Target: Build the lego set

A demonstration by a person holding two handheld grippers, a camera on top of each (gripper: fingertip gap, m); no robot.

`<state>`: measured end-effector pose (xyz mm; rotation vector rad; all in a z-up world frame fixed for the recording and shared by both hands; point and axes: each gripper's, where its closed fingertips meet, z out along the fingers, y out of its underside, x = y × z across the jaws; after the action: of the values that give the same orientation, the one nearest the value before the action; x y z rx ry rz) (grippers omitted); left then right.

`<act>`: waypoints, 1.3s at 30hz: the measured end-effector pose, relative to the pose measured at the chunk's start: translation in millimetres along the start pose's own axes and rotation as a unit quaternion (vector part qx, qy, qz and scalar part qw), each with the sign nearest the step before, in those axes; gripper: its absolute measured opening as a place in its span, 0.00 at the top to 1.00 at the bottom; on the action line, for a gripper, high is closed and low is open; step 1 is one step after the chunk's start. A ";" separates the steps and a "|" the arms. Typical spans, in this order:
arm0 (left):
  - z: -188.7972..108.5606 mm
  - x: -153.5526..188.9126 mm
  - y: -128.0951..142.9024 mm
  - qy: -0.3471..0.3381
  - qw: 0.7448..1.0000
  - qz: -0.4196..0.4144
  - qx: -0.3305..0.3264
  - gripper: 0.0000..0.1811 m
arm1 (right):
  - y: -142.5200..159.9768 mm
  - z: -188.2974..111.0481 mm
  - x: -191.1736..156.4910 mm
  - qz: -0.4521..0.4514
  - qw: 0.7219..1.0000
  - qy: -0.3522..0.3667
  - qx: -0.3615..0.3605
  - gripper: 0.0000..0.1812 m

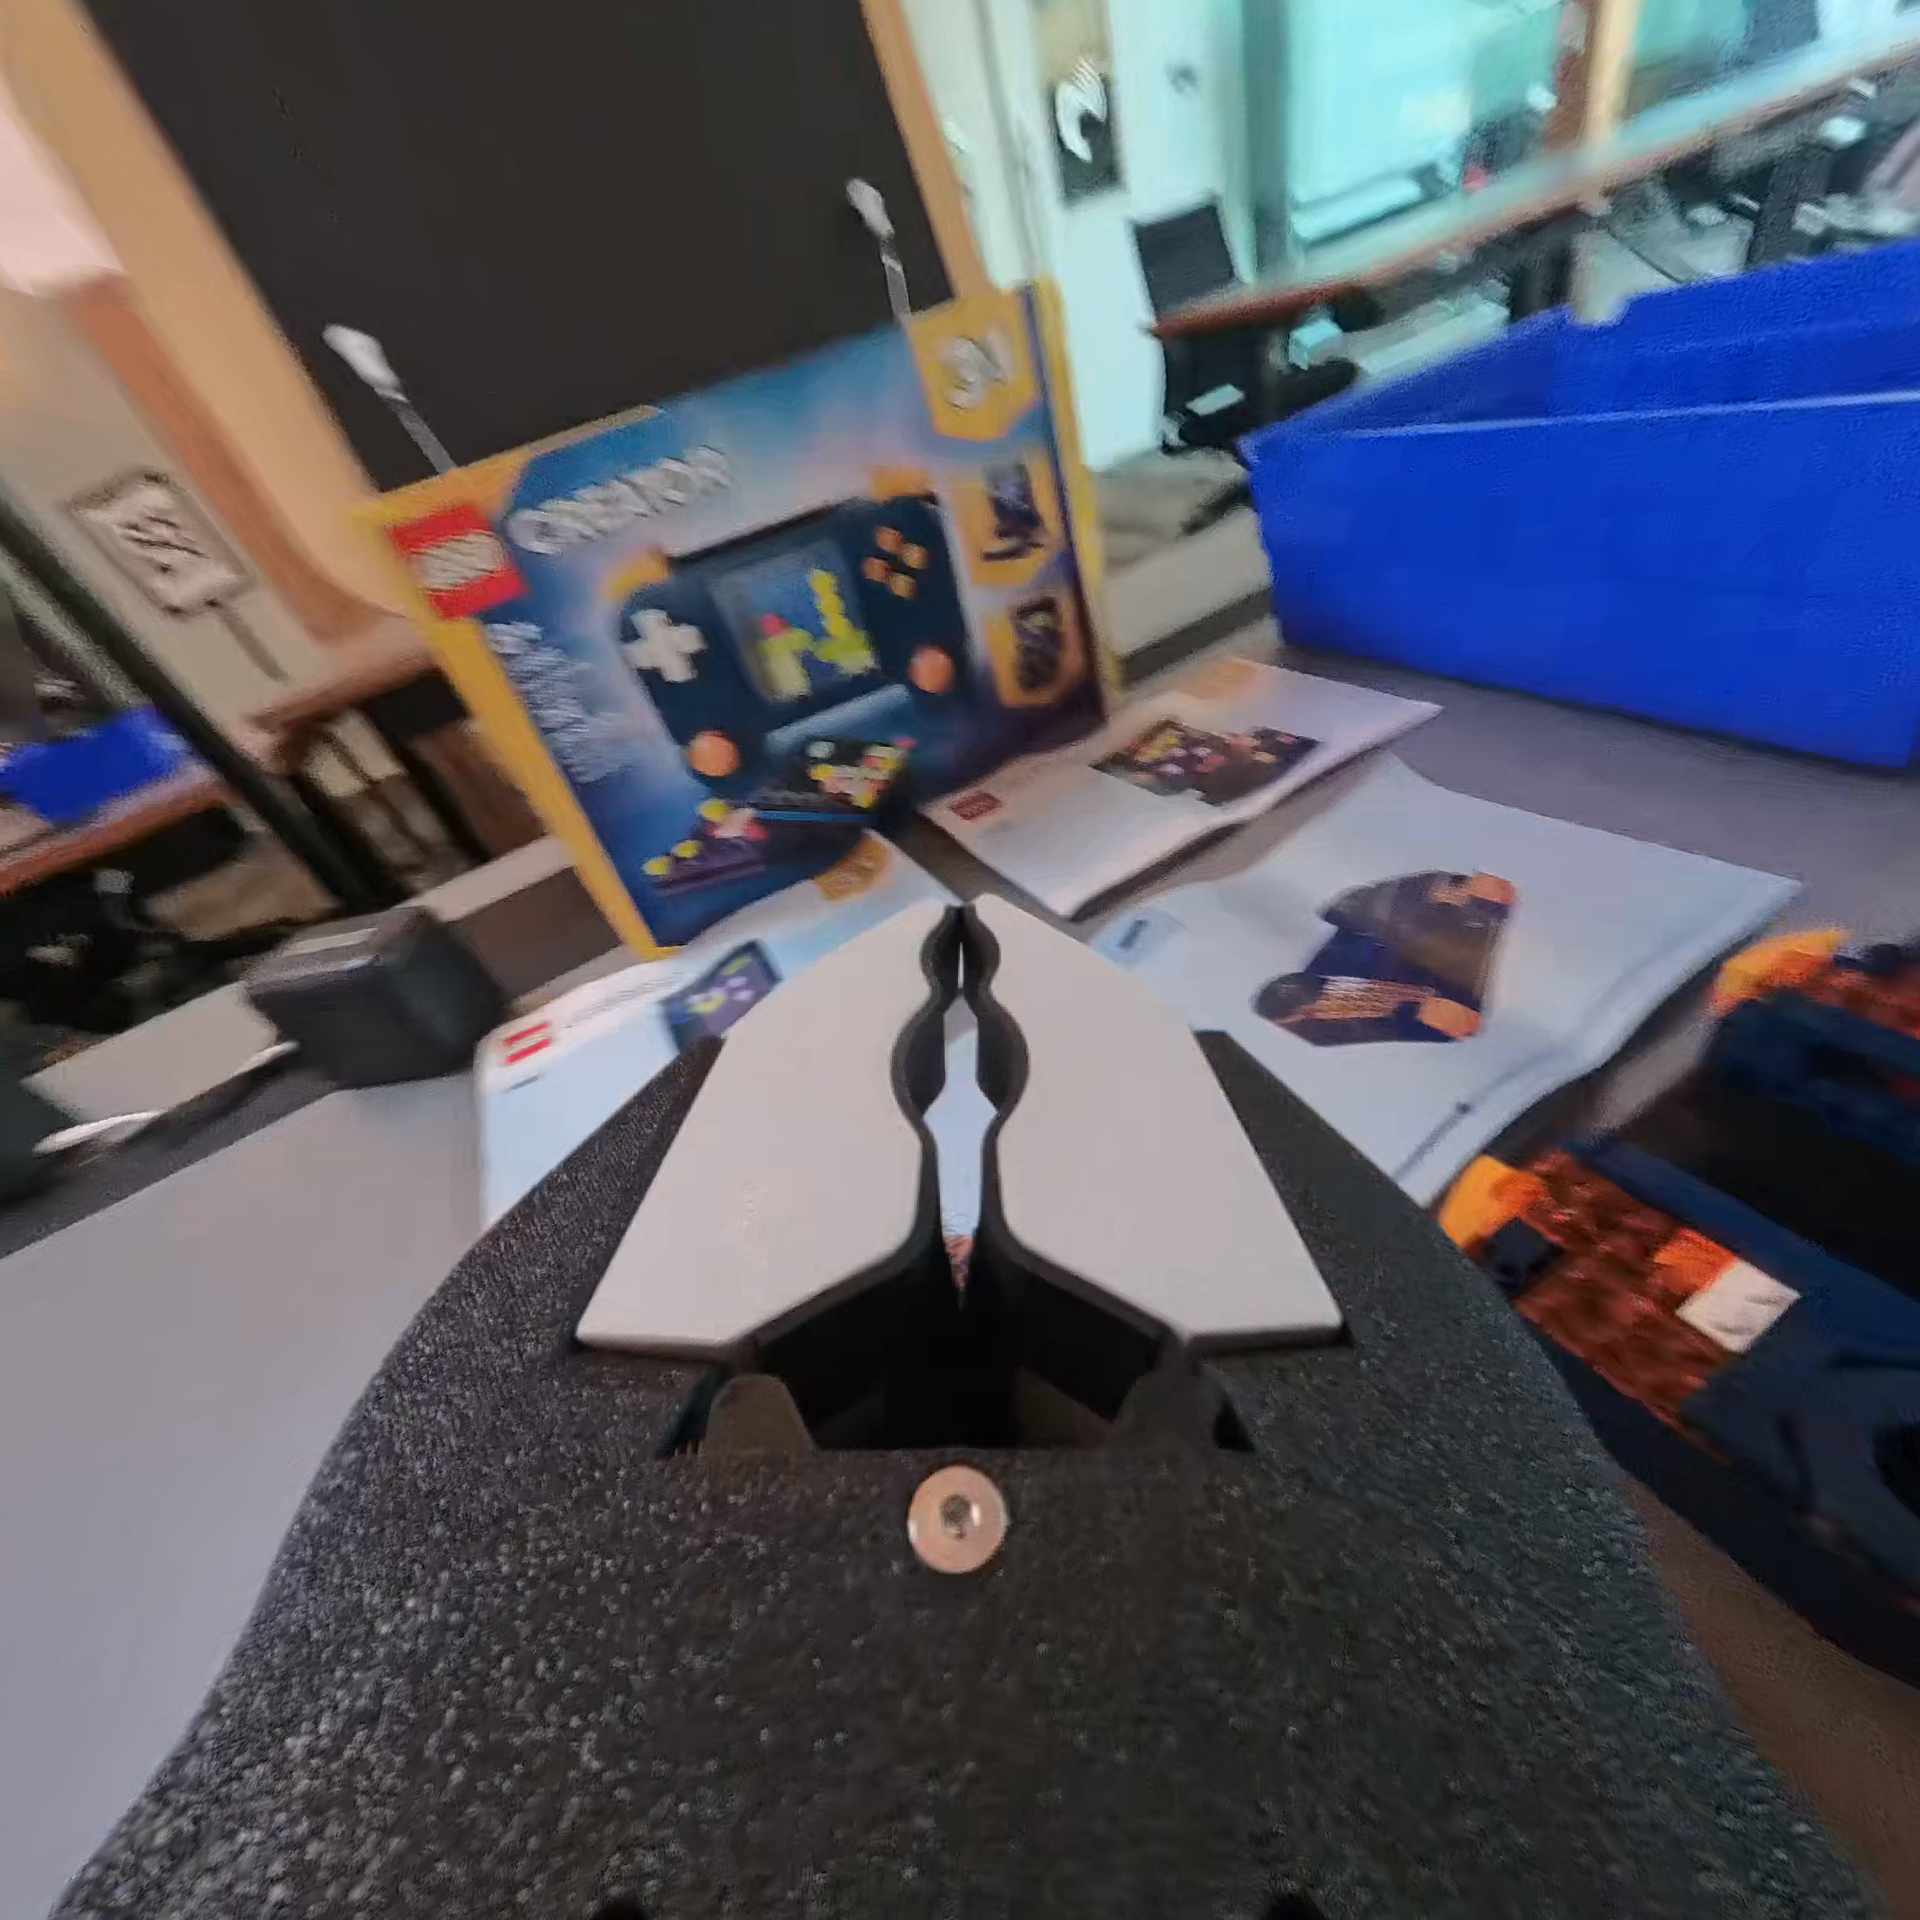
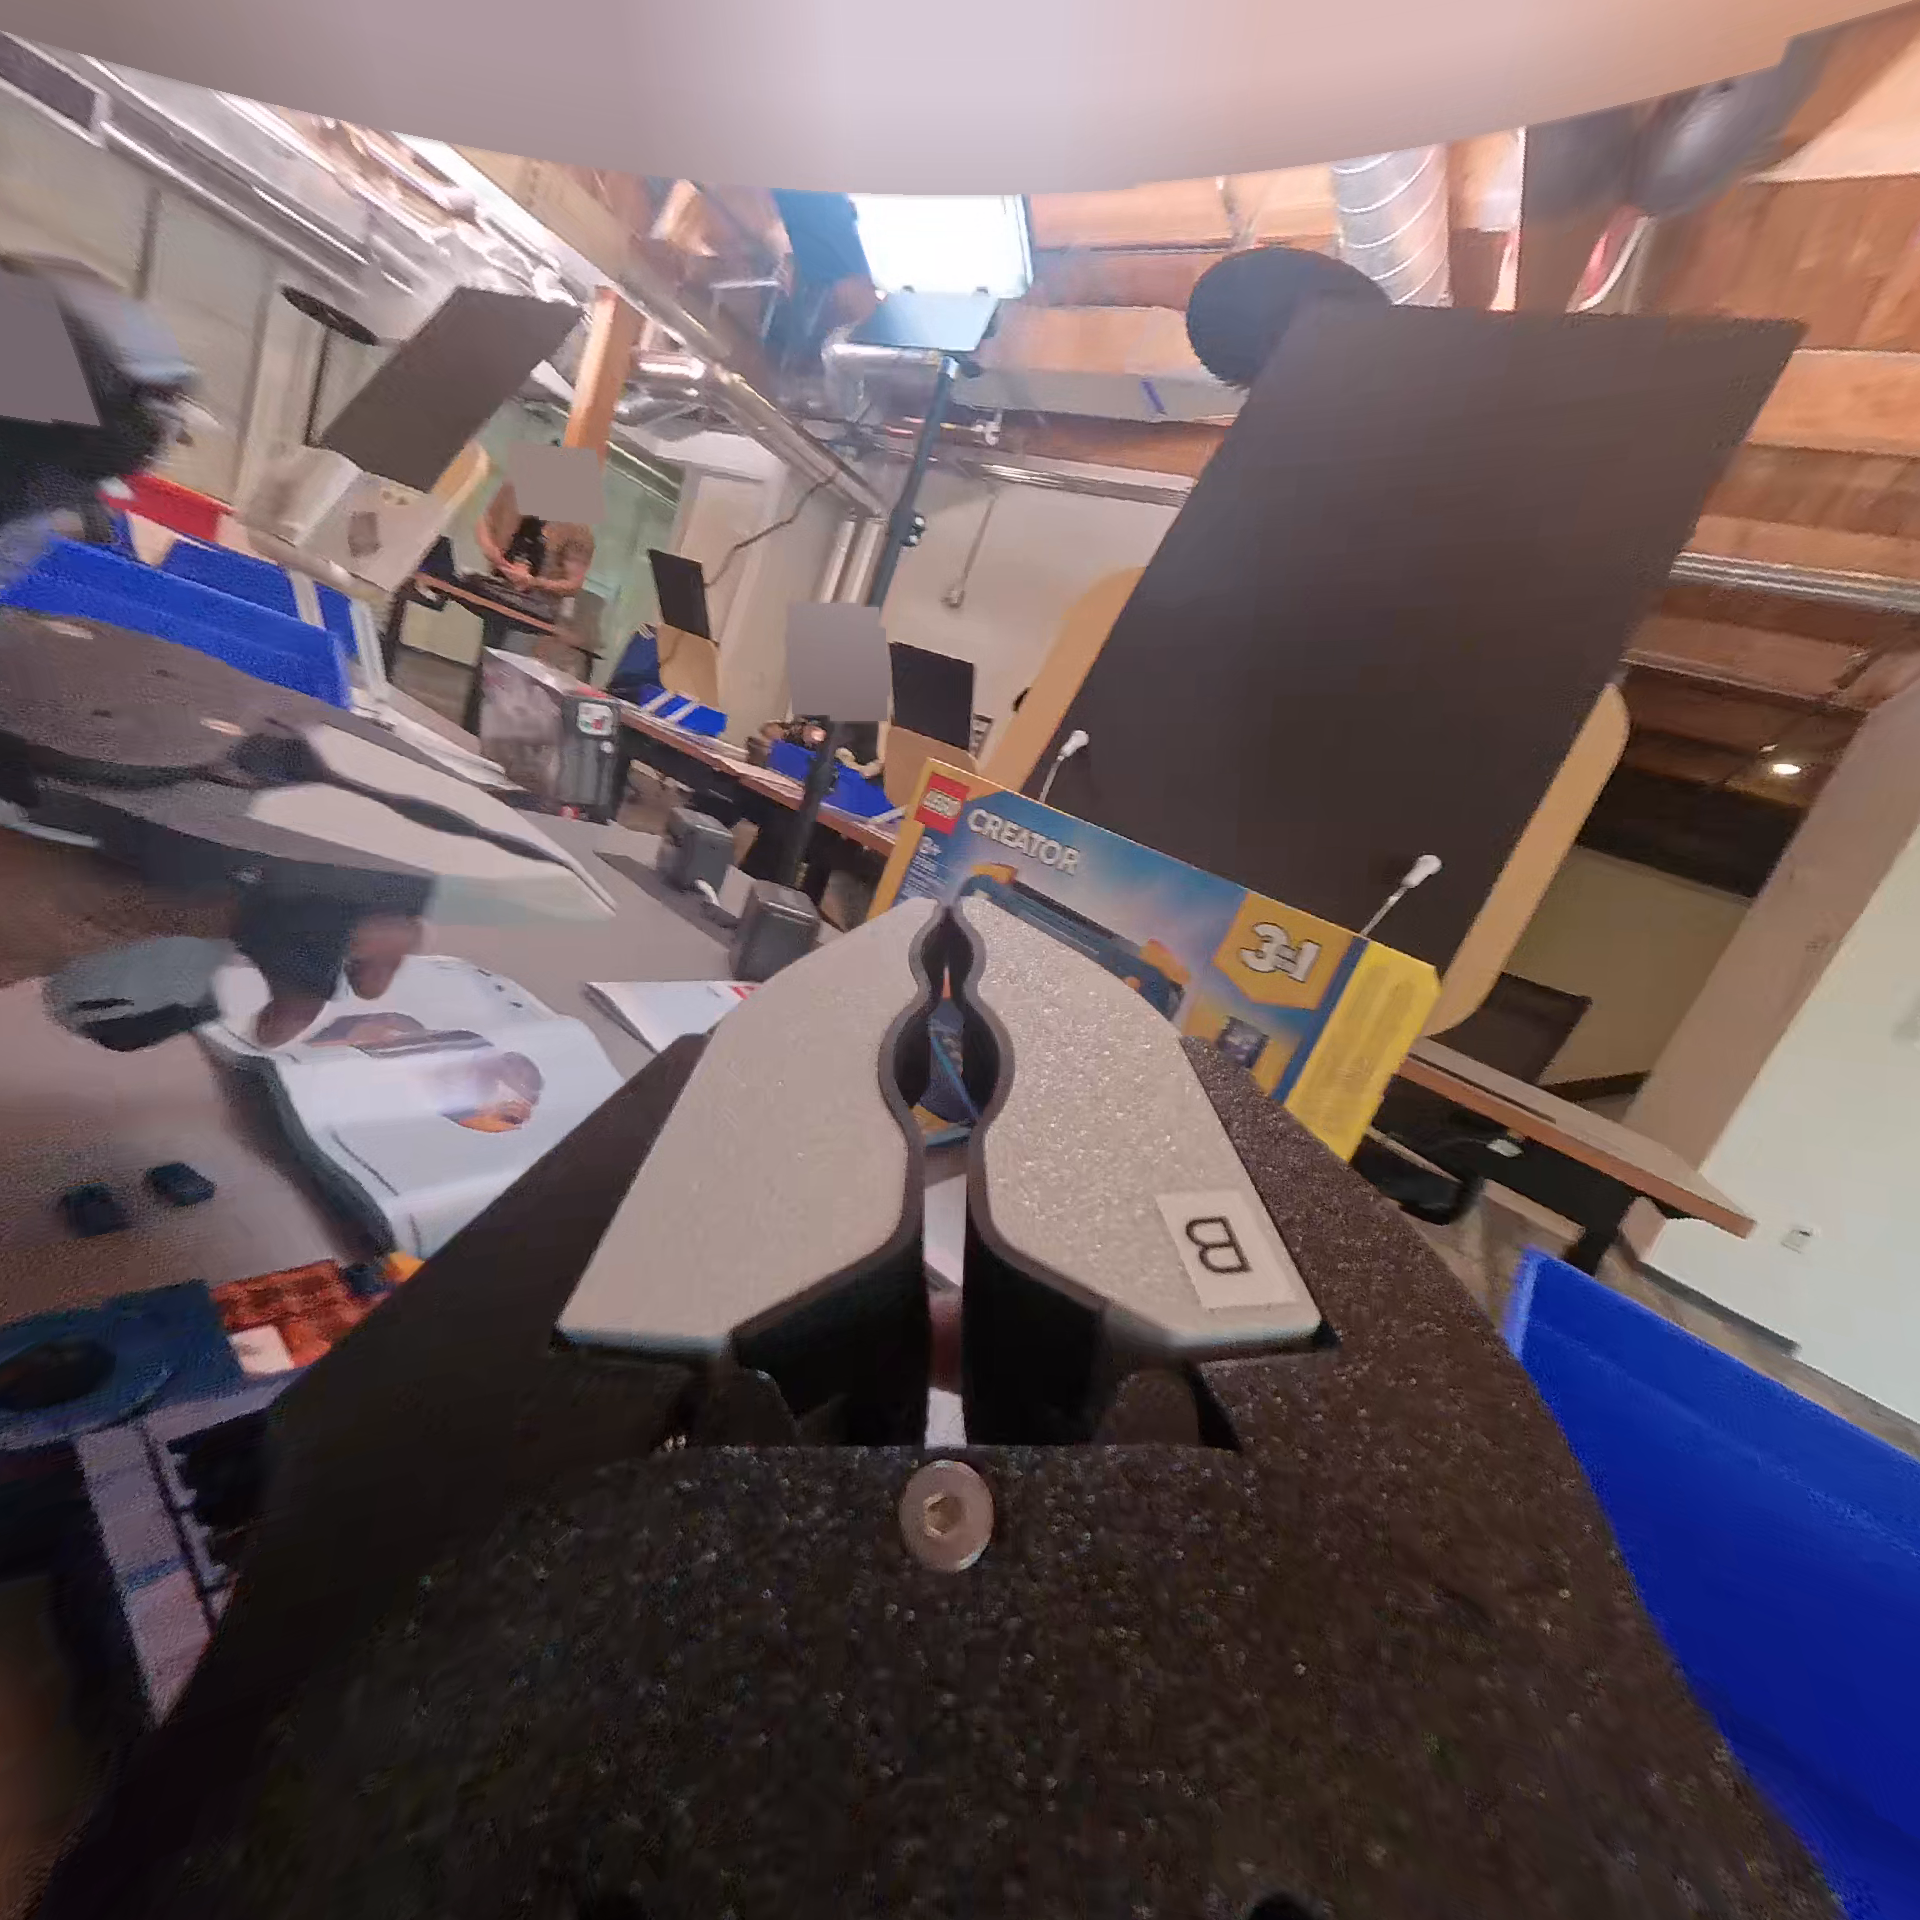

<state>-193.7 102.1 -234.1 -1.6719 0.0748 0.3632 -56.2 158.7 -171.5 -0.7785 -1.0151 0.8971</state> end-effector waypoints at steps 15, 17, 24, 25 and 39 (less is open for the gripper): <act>75.9 66.3 83.1 0.271 0.918 0.047 -0.285 1.00 | 9.4 -3.3 2.2 0.042 0.999 -0.016 -0.024 1.00; 75.5 66.4 82.9 0.275 0.919 0.036 -0.280 1.00 | 13.8 -2.3 -0.2 0.042 0.998 -0.022 -0.036 1.00; 74.5 66.5 81.9 0.278 0.922 0.033 -0.266 1.00 | 25.7 -0.9 -5.6 0.031 0.997 -0.035 -0.066 1.00; 74.4 66.4 81.9 0.280 0.922 0.030 -0.266 1.00 | 25.3 -1.0 -6.4 0.032 0.997 -0.037 -0.065 1.00; 73.1 66.8 81.1 0.280 0.921 0.045 -0.266 1.00 | 18.1 -4.7 -1.2 0.094 0.994 -0.037 -0.045 0.99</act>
<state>-165.6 173.1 -336.8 -2.2787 0.5181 -0.0529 -56.7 164.8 -189.3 -0.9339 -1.0645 1.0539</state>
